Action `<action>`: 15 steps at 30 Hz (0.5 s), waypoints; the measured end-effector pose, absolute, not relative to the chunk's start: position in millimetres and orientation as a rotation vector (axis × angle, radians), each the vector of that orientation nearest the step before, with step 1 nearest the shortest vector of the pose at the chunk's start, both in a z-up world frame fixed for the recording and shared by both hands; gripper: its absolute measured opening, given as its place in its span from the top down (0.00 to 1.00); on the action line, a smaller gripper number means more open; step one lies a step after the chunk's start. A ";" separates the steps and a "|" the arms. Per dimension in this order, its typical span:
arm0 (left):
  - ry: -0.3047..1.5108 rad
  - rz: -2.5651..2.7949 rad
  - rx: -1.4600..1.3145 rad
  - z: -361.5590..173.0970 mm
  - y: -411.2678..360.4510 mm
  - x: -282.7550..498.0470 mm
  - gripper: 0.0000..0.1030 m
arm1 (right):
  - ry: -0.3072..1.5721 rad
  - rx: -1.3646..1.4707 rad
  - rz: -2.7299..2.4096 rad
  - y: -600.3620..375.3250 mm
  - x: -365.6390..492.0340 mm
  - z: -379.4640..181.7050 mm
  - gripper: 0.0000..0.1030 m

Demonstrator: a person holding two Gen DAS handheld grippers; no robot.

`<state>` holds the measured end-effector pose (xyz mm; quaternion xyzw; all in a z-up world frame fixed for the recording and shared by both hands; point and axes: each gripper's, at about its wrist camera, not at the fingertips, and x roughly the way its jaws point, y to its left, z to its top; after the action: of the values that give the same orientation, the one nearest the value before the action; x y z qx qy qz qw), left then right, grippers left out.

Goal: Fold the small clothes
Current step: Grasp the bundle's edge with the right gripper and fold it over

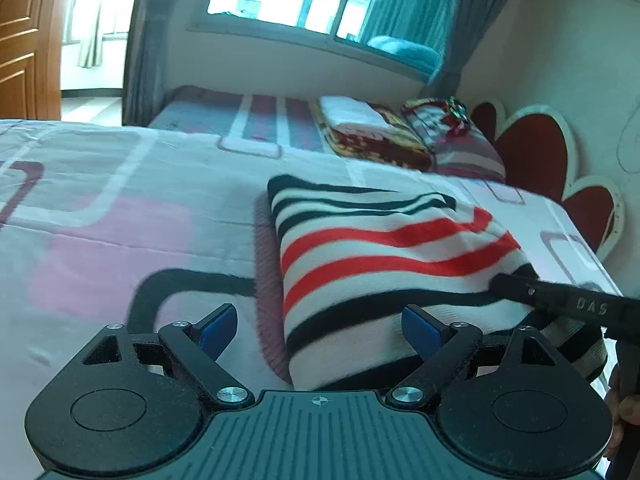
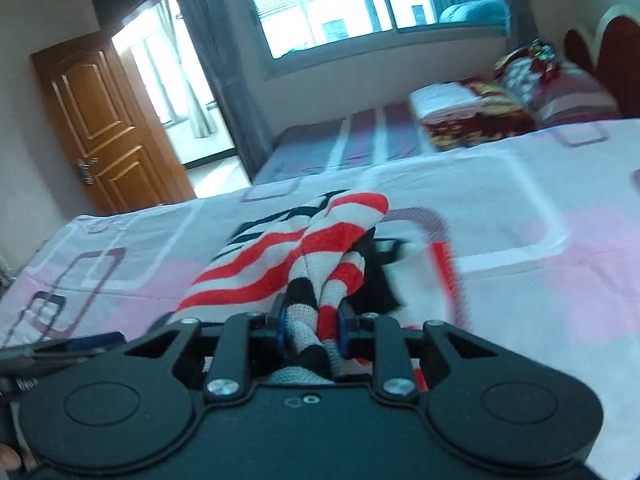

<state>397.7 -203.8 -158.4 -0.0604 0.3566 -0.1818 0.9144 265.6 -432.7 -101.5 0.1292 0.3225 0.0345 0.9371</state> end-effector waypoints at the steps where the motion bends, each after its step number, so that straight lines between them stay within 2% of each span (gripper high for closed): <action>1: 0.748 -0.383 -0.104 -163.8 -210.8 397.2 0.14 | 0.663 0.242 0.043 -439.0 262.2 -103.7 0.78; 5: 0.825 -0.419 -0.059 -190.6 -228.8 397.8 0.14 | 0.746 0.207 0.003 -450.7 266.7 -134.8 0.77; 7: 0.821 -0.408 -0.064 -192.3 -228.9 397.1 0.10 | 0.759 0.187 -0.040 -450.4 270.7 -150.4 0.72; 8: 0.824 -0.397 -0.057 -192.0 -229.5 397.3 0.07 | 0.755 0.209 -0.053 -453.8 270.2 -152.6 0.67; 12: 0.828 -0.407 -0.054 -190.9 -226.6 399.8 0.07 | 0.751 0.228 -0.083 -454.4 261.2 -139.6 0.61; 15: 0.829 -0.412 -0.050 -189.3 -227.7 400.2 0.07 | 0.692 0.228 -0.074 -446.9 240.3 -114.8 0.64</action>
<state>400.2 -227.7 -189.3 -0.0242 0.3997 -0.1988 0.8945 240.3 -446.9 -114.8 0.1114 0.3381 -0.0360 0.9338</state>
